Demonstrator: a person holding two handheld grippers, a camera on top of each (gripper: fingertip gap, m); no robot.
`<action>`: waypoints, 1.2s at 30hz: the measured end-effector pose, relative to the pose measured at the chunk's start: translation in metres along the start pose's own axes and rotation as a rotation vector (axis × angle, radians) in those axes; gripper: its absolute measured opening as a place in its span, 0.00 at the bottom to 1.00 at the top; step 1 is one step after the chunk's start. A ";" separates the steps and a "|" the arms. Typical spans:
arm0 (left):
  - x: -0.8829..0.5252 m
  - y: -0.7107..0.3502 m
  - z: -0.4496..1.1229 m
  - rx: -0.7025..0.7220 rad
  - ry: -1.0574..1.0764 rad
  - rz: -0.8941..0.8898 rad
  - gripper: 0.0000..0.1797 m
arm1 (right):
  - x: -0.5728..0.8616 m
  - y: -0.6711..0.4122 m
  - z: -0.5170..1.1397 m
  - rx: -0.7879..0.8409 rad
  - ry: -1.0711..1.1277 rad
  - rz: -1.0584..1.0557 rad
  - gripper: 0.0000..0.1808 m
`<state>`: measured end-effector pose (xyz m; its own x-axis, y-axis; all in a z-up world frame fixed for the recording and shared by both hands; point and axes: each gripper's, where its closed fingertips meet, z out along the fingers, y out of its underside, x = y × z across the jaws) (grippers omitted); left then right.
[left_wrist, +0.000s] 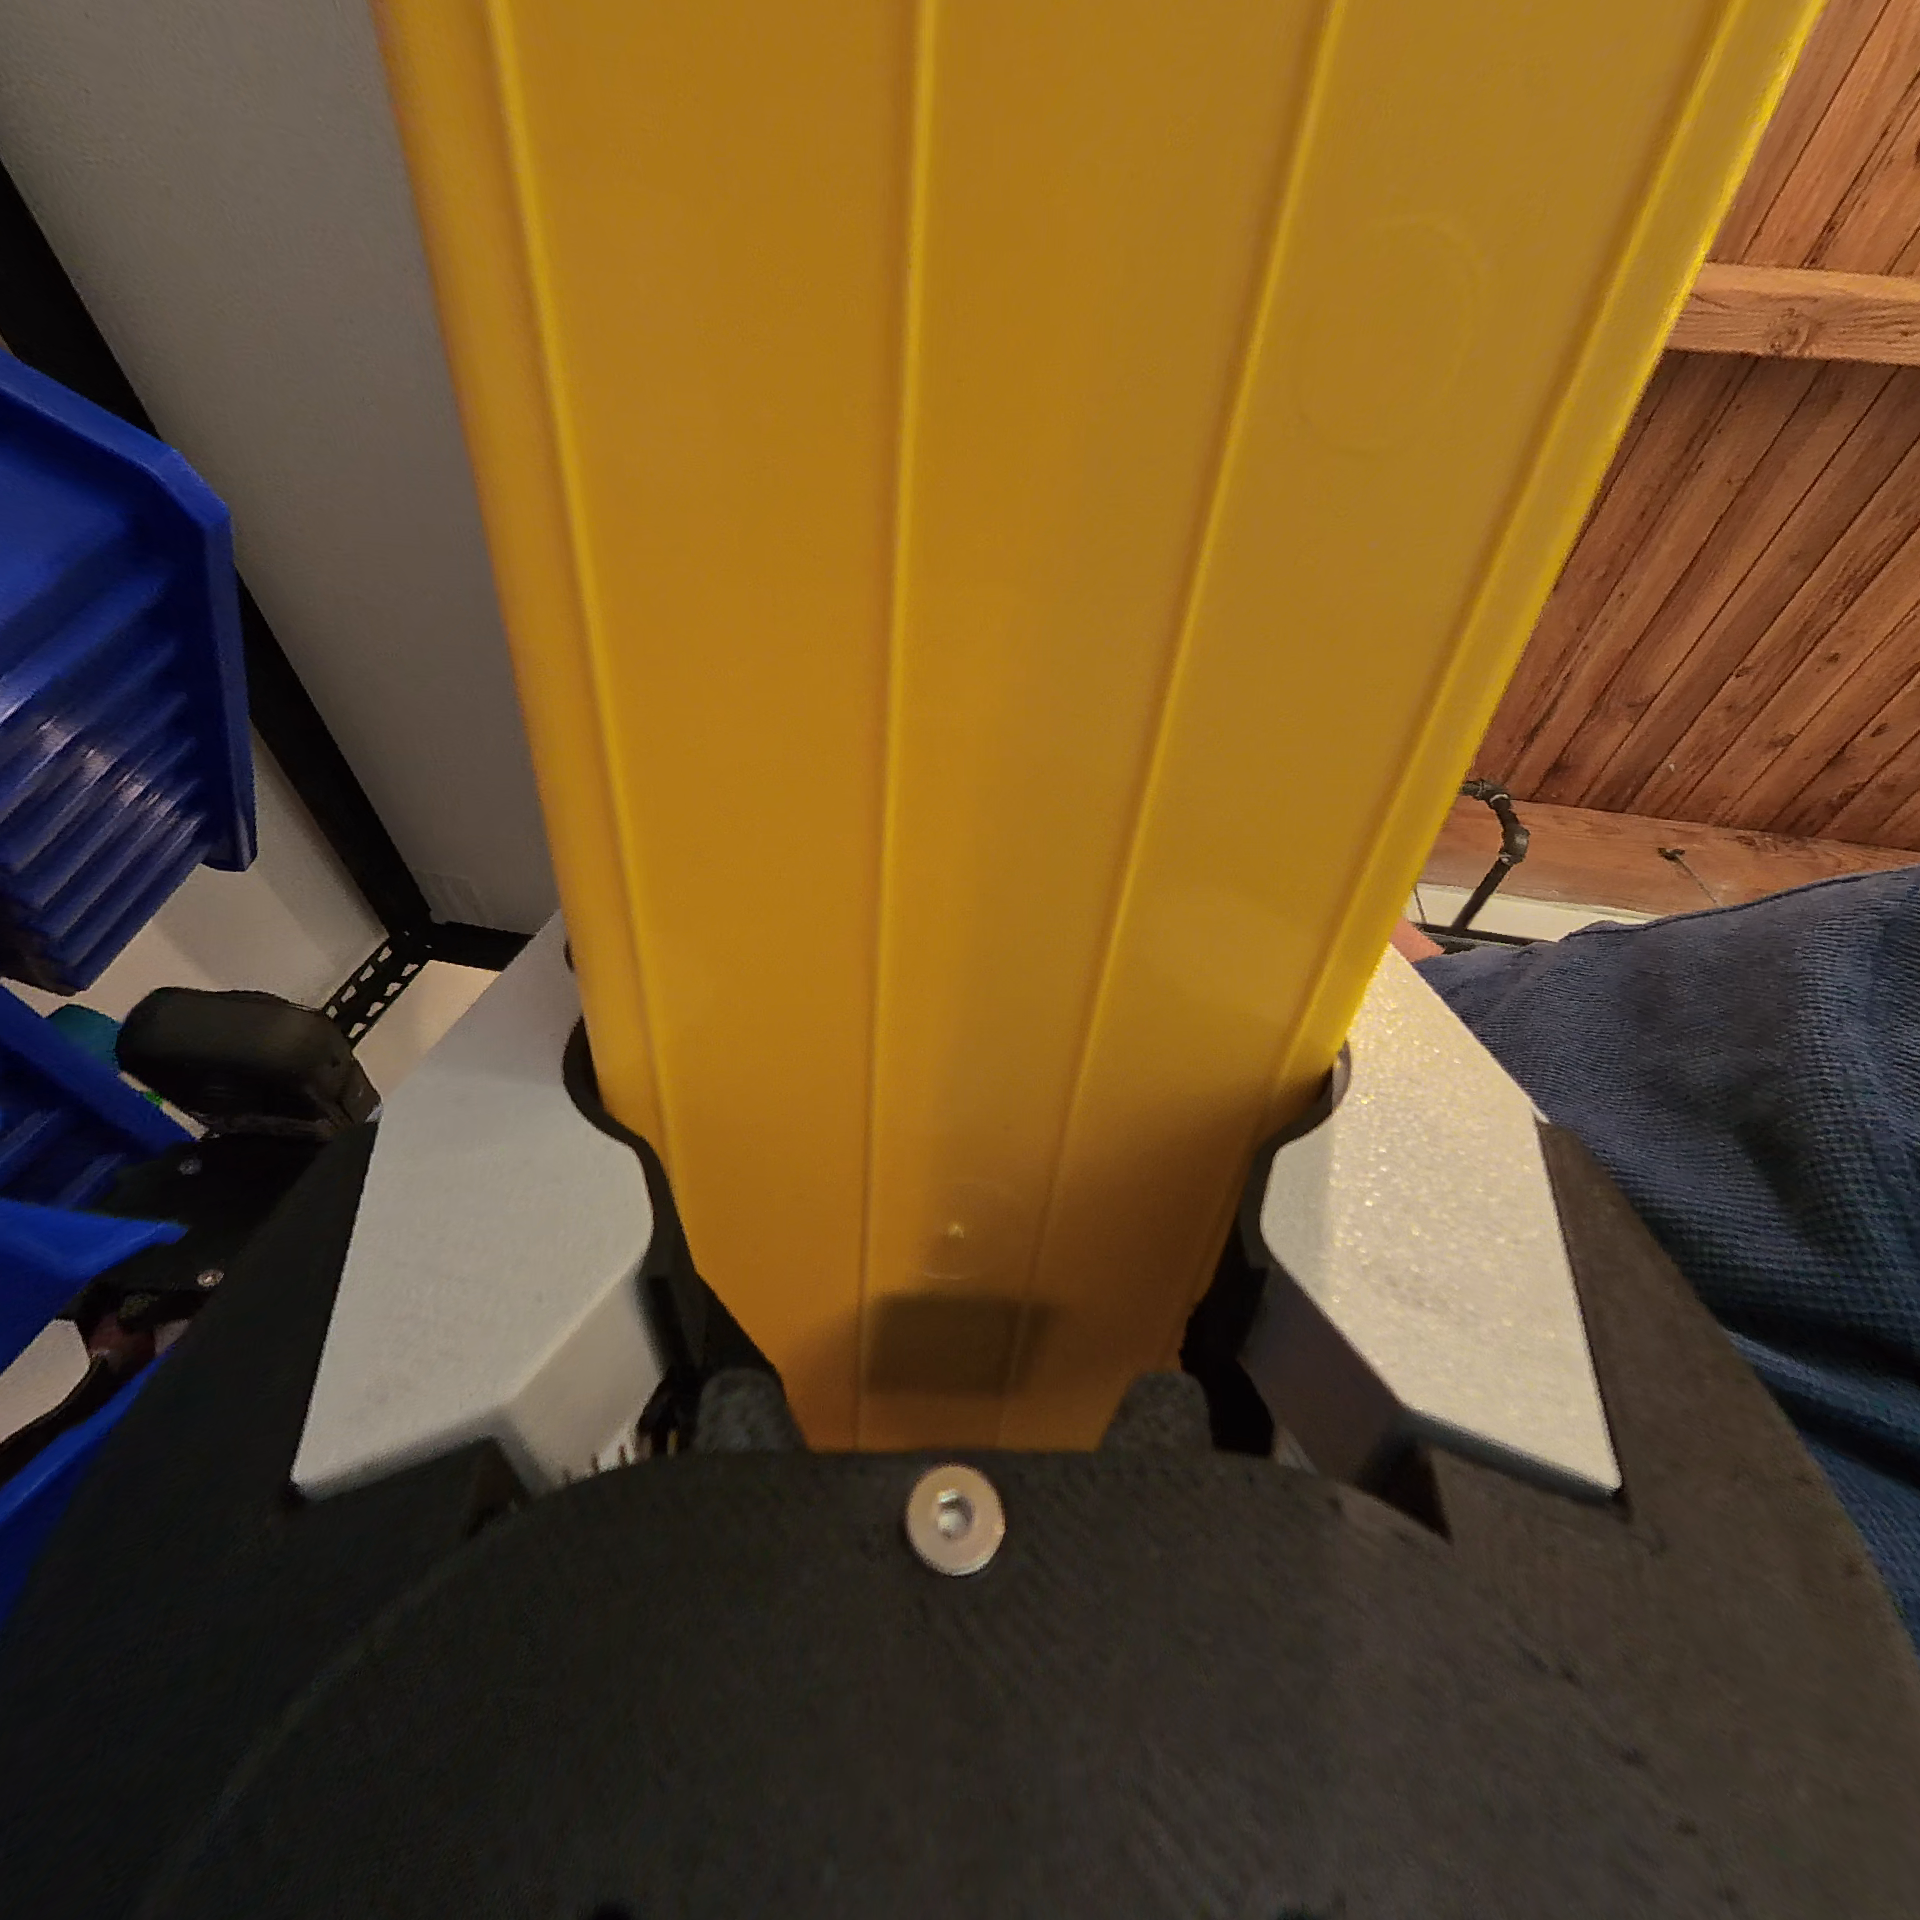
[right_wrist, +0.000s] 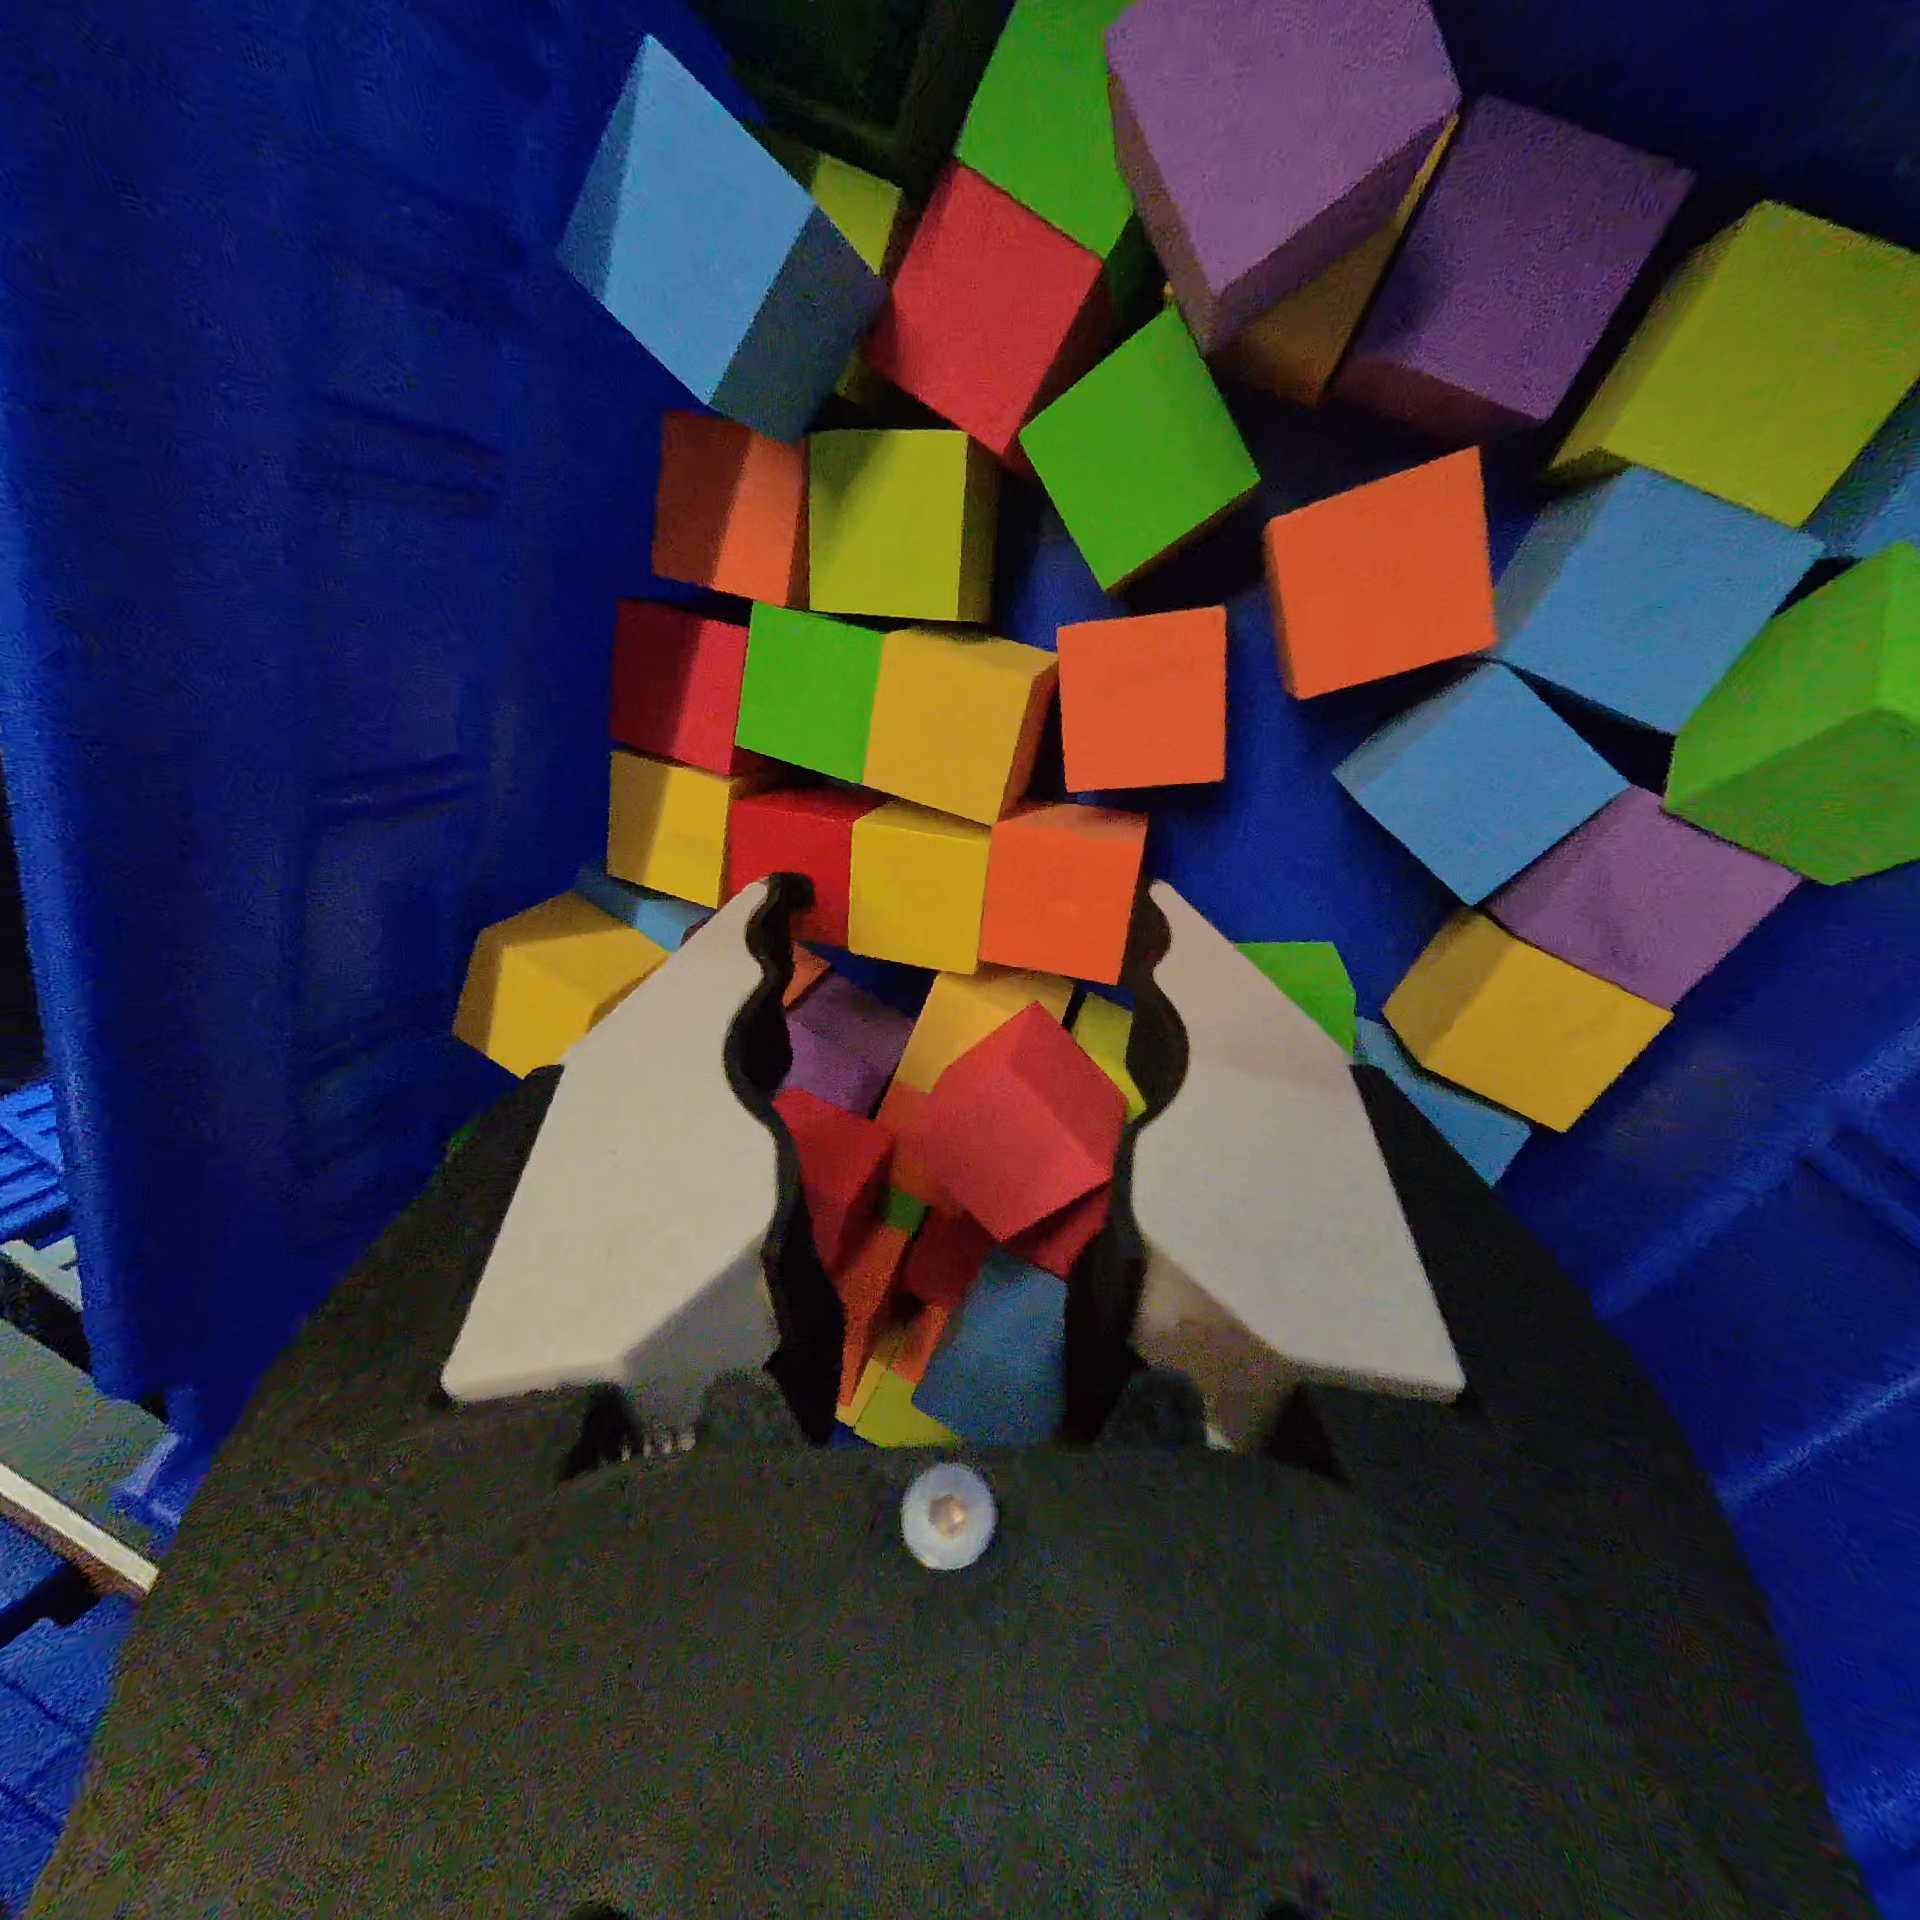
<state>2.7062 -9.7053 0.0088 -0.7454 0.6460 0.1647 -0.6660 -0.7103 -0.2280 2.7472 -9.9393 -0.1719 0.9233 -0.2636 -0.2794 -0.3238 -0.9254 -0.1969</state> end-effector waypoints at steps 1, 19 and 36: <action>-0.001 0.001 0.001 0.000 0.002 -0.003 0.70 | 0.002 -0.001 -0.003 0.013 0.012 -0.009 0.30; -0.007 0.001 0.004 0.010 0.010 -0.014 0.70 | -0.095 -0.121 -0.173 0.565 0.145 -0.342 0.29; 0.005 -0.006 0.000 0.025 0.020 0.014 0.70 | 0.010 -0.058 -0.057 0.098 0.213 -0.218 0.39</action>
<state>2.7060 -9.6977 0.0105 -0.7538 0.6415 0.1424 -0.6565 -0.7257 -0.2058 2.7868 -9.9037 -0.1102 0.9923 -0.1225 -0.0194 -0.1222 -0.9384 -0.3232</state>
